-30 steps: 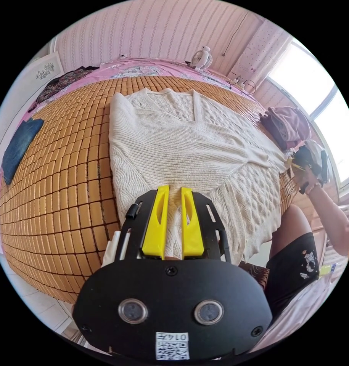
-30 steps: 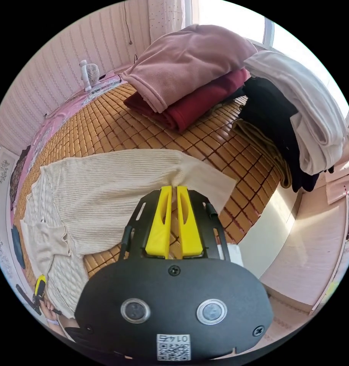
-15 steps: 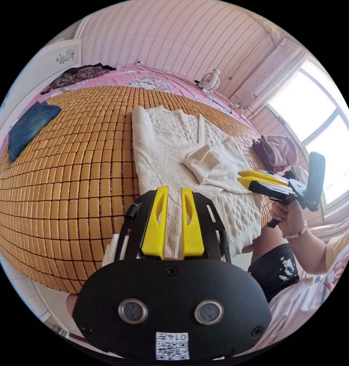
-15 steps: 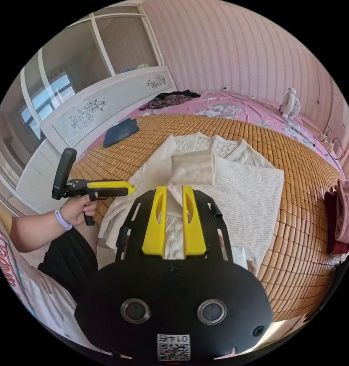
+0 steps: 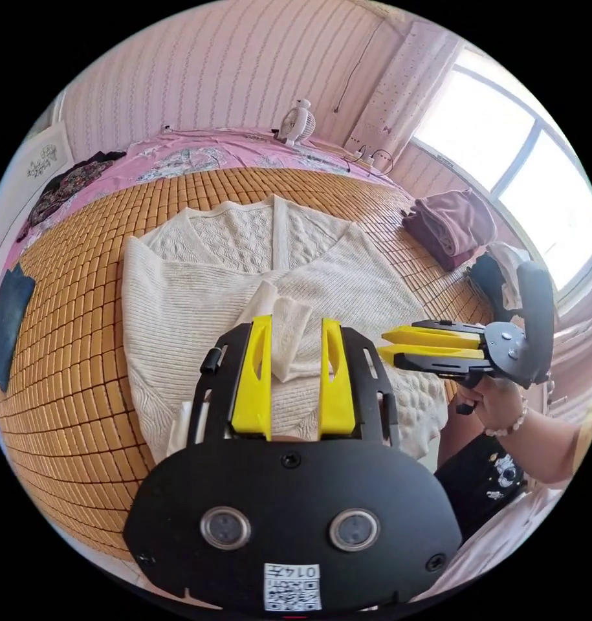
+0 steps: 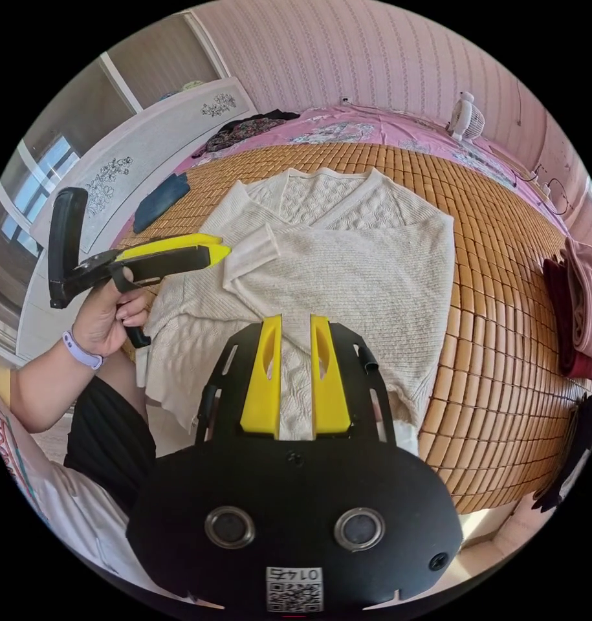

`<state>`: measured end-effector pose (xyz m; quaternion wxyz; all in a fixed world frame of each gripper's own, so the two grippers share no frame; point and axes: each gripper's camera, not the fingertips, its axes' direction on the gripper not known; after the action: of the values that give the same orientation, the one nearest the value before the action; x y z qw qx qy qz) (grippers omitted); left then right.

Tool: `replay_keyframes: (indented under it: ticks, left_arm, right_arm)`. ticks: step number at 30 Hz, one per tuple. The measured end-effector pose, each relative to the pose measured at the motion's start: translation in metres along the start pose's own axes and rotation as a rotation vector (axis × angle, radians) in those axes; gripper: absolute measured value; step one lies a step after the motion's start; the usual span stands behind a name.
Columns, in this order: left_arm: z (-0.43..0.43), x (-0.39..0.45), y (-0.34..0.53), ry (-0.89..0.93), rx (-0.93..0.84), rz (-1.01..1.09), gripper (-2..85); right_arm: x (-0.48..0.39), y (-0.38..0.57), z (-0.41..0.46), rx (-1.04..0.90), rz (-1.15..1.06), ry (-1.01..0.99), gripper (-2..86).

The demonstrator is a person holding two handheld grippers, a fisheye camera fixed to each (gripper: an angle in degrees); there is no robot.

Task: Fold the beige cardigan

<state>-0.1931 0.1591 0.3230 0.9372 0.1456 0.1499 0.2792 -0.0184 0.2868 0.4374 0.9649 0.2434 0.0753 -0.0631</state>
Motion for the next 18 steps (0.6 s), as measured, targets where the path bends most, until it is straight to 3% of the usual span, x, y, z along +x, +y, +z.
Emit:
replay_keyframes:
  ticks: [2, 6, 11, 13, 15, 18]
  left_arm:
    - [0.037, -0.006, -0.009, -0.019, -0.159, -0.01, 8.1]
    - [0.03, -0.017, -0.005, -0.054, -0.112, 0.008, 2.9]
    - [-0.059, -0.041, 0.011, 0.061, 0.297, -0.002, 1.5]
    - [-0.077, -0.058, 0.022, 0.088, 0.347, -0.036, 2.3]
    - [-0.078, -0.081, 0.036, 0.092, 0.315, -0.095, 3.4]
    - [-0.058, -0.126, 0.067, 0.026, 0.125, -0.287, 4.6]
  right_arm:
    - [0.002, 0.0, 0.007, -0.028, -0.001, 0.042, 7.3]
    - [0.008, 0.008, 0.026, -0.076, 0.007, 0.064, 7.1]
    - [0.017, 0.012, 0.009, 0.001, 0.055, 0.011, 5.9]
    - [0.016, 0.021, -0.019, 0.167, 0.008, -0.077, 4.6]
    - [0.018, 0.023, -0.027, 0.199, 0.011, -0.119, 4.2]
    - [0.024, 0.023, -0.015, 0.102, 0.048, -0.121, 4.3]
